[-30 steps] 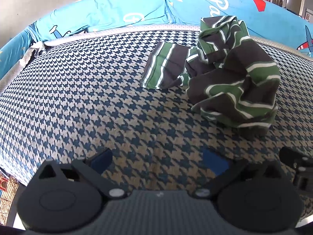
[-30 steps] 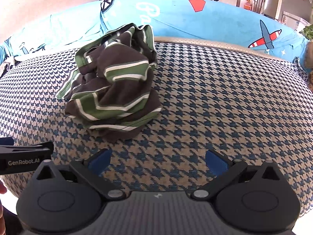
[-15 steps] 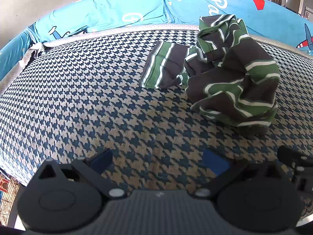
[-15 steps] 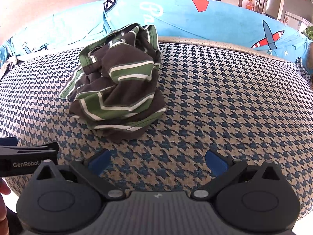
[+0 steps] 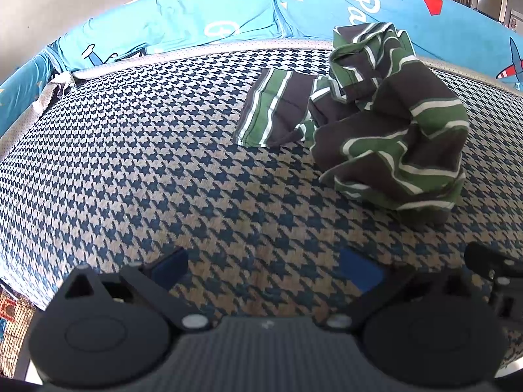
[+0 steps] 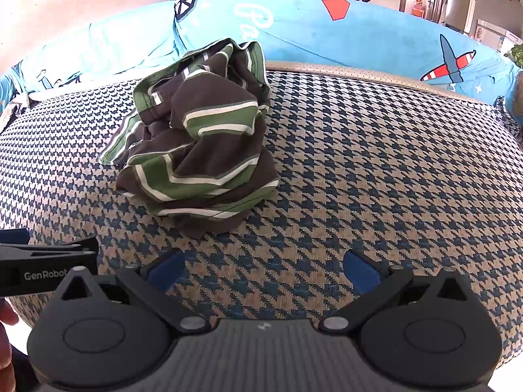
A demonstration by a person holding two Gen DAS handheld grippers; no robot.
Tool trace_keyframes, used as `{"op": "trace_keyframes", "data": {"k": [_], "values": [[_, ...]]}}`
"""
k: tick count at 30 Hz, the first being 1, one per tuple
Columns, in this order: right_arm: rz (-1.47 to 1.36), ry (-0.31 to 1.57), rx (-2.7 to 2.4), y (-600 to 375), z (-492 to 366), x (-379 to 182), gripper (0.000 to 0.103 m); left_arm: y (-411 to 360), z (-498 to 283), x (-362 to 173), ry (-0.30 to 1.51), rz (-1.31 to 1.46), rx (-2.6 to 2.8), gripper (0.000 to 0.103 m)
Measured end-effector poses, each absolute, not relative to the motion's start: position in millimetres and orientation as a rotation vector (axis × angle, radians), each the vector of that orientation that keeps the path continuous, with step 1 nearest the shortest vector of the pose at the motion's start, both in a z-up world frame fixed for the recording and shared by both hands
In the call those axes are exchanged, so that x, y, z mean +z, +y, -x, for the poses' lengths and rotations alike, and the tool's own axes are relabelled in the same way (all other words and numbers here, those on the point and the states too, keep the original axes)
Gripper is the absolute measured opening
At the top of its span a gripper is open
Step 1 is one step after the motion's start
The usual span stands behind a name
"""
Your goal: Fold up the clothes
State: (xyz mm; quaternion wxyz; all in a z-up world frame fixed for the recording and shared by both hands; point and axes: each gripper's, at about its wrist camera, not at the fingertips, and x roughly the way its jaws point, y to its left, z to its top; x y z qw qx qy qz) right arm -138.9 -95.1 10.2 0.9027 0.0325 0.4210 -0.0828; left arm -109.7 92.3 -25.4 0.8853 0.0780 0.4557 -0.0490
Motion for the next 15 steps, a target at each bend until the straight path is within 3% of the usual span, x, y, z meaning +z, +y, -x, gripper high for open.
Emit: {"op": "trace_keyframes", "data": {"k": [15], "values": [[-0.065, 0.876, -0.164, -94.8, 137.5, 7.8, 0.103, 91.9, 108.5, -25.2, 0.95, -0.156, -0.095, 0.103]]}}
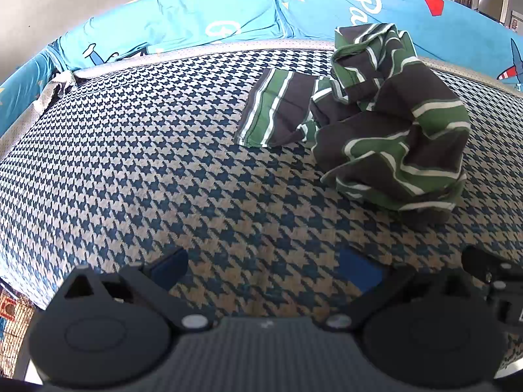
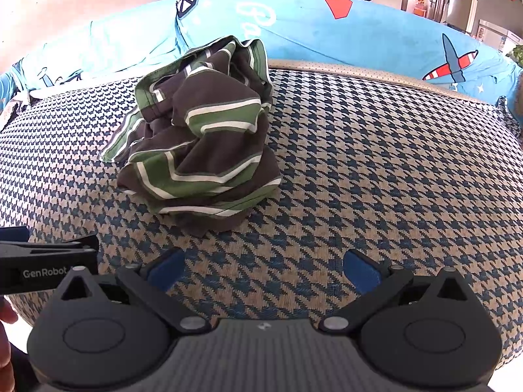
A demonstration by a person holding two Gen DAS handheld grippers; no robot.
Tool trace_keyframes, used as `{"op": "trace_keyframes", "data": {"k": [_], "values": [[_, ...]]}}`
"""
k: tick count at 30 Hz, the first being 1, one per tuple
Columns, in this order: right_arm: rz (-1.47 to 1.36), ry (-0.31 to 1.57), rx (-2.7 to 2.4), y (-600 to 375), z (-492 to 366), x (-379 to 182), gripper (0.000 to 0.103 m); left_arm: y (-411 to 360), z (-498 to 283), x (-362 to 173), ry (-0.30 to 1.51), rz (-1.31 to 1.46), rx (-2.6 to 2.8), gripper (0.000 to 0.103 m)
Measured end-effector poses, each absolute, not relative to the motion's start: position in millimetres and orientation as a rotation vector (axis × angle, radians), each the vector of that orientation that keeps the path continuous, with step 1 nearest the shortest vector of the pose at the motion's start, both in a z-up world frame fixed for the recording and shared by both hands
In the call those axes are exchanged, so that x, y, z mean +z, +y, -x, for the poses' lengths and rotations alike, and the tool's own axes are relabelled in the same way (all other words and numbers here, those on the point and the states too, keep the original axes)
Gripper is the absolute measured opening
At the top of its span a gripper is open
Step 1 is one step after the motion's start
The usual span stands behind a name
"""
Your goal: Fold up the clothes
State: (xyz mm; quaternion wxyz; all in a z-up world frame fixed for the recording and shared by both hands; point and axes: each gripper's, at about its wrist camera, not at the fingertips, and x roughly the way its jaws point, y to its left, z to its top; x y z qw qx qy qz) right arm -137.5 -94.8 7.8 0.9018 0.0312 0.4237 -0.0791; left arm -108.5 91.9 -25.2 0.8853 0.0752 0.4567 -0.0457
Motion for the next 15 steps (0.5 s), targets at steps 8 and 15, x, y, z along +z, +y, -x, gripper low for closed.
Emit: {"op": "trace_keyframes", "data": {"k": [8, 15], "values": [[-0.065, 0.877, -0.161, -95.3, 137.7, 7.2, 0.103, 91.1, 107.9, -25.7, 0.95, -0.155, -0.086, 0.103], [-0.065, 0.877, -0.159, -95.3, 137.6, 7.0, 0.103, 90.5, 108.1, -25.8, 0.95, -0.15, -0.077, 0.103]]}}
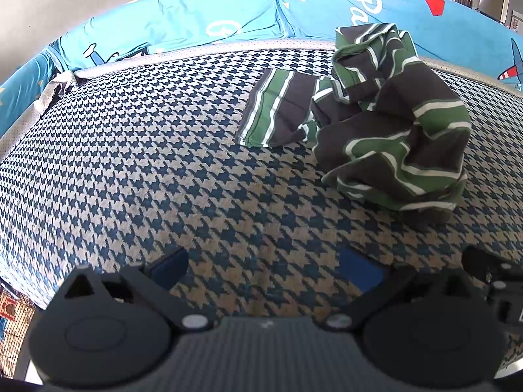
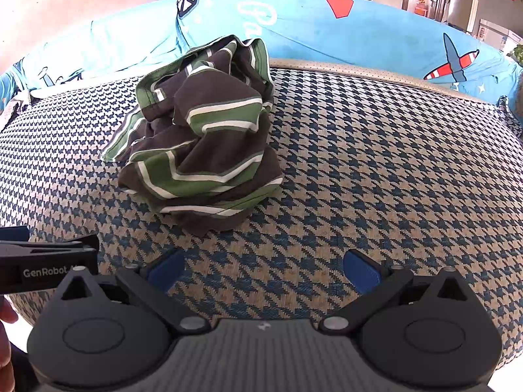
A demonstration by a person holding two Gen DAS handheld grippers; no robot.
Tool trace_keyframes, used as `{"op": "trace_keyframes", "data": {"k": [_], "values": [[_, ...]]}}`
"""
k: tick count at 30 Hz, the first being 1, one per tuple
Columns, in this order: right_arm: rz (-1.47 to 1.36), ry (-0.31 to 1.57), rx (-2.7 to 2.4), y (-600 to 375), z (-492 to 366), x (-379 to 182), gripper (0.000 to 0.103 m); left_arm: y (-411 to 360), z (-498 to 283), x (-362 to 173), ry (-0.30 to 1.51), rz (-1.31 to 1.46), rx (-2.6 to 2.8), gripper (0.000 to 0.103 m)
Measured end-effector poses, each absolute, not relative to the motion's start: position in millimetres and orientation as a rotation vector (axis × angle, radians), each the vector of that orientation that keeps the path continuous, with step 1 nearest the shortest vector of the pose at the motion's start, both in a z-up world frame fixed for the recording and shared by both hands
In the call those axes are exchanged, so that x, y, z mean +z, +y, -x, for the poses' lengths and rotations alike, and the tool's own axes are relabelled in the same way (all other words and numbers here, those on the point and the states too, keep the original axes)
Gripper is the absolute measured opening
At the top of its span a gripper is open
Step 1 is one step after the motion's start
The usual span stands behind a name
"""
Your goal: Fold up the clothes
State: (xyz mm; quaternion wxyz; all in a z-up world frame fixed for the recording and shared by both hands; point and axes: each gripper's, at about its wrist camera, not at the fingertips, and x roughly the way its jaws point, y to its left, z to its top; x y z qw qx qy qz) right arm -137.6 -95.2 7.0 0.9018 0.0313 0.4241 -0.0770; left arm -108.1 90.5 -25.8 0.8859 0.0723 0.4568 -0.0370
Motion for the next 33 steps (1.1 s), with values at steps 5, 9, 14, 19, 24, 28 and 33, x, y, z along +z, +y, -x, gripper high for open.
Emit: {"op": "trace_keyframes", "data": {"k": [5, 9, 14, 19, 24, 28, 33], "values": [[-0.065, 0.876, -0.158, -95.4, 137.4, 6.8, 0.103, 90.0, 108.0, -26.2, 0.949, -0.151, -0.08, 0.103], [-0.068, 0.877, -0.158, -95.6, 137.3, 6.8, 0.103, 89.3, 107.7, -26.1, 0.947, -0.152, -0.081, 0.103], [-0.068, 0.875, -0.157, -95.4, 137.3, 6.7, 0.103, 88.3, 106.7, -26.6, 0.949, -0.15, -0.076, 0.103], [-0.071, 0.869, -0.155, -95.7, 137.1, 7.5, 0.103, 87.8, 105.1, -25.2, 0.944, -0.138, -0.079, 0.103], [-0.087, 0.845, -0.149, -98.9, 136.5, 10.9, 0.103, 88.6, 102.3, -21.1, 0.927, -0.121, -0.079, 0.103], [-0.103, 0.828, -0.133, -102.8, 132.8, 14.7, 0.099, 90.0, 98.7, -15.1, 0.912, -0.1, -0.102, 0.103], [-0.094, 0.789, -0.115, -106.1, 124.4, 22.6, 0.08, 92.0, 92.4, -2.9, 0.856, -0.069, -0.146, 0.103]]}}
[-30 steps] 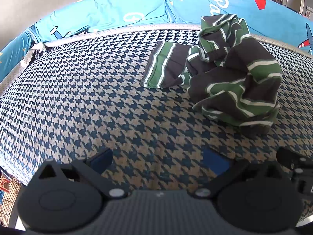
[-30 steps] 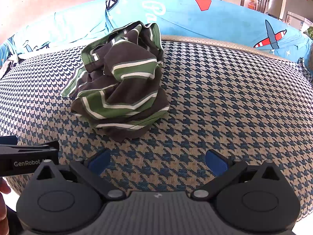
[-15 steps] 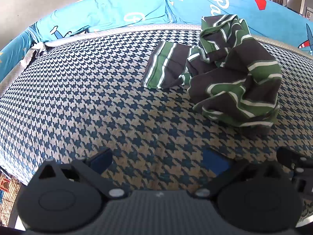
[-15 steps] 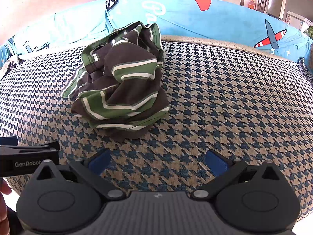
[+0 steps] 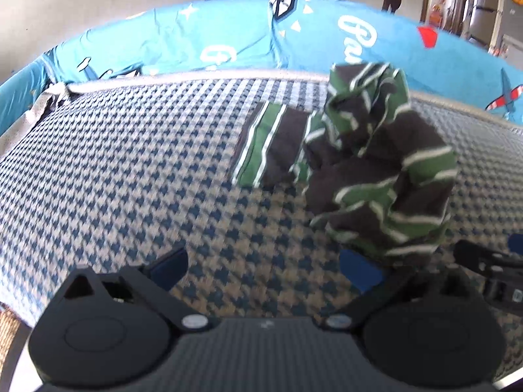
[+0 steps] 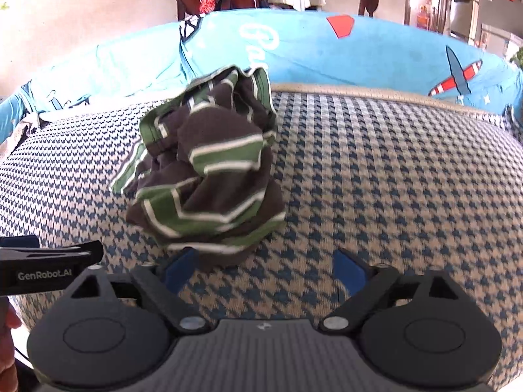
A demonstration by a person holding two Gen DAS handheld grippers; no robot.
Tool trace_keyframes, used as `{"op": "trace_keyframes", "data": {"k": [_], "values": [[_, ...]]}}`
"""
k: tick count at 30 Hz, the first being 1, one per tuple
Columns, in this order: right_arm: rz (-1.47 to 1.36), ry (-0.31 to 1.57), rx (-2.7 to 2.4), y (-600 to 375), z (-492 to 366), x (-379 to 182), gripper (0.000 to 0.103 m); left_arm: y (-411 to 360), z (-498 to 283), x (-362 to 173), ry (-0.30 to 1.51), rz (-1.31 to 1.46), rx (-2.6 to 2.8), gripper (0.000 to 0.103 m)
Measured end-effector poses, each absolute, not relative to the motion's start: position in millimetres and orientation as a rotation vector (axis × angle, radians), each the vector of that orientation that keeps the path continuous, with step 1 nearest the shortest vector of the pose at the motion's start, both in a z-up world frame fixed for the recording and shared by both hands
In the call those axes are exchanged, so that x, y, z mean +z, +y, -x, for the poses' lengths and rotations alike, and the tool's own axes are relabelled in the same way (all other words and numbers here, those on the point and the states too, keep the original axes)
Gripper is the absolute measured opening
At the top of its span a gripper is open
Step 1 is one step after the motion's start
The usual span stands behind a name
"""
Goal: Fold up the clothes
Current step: 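Lower both tools onto the striped shirt and close the right gripper on it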
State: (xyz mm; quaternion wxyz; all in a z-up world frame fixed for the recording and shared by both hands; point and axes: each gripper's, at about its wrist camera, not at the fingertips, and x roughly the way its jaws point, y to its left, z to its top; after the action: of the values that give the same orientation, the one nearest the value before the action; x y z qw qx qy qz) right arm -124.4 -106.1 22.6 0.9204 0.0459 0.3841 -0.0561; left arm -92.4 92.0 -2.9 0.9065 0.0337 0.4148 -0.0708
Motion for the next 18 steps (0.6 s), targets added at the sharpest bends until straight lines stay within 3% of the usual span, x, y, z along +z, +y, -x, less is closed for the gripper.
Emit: {"op": "trace_keyframes", "data": {"k": [4, 9, 11, 13, 16, 18], "values": [[-0.122, 0.766, -0.084, -111.7, 114.1, 25.6, 0.057, 88.8, 91.6, 6.7, 0.794, -0.065, -0.196, 0.099], [-0.164, 0.752, -0.043, -116.0, 103.8, 28.1, 0.033, 77.8, 81.2, 9.1, 0.779, -0.146, -0.242, 0.057], [-0.166, 0.753, -0.041, -116.5, 98.5, 28.2, 0.029, 77.3, 74.0, 8.0, 0.792, -0.139, -0.25, 0.035], [-0.178, 0.759, -0.041, -118.2, 93.2, 27.6, 0.03, 76.9, 66.8, 6.9, 0.806, -0.132, -0.258, 0.024], [-0.225, 0.778, -0.051, -124.0, 86.2, 24.9, 0.03, 76.5, 56.6, 5.6, 0.825, -0.118, -0.258, 0.025], [-0.245, 0.786, -0.053, -126.8, 82.2, 24.4, 0.039, 77.7, 51.0, 6.3, 0.825, -0.096, -0.259, 0.044]]}}
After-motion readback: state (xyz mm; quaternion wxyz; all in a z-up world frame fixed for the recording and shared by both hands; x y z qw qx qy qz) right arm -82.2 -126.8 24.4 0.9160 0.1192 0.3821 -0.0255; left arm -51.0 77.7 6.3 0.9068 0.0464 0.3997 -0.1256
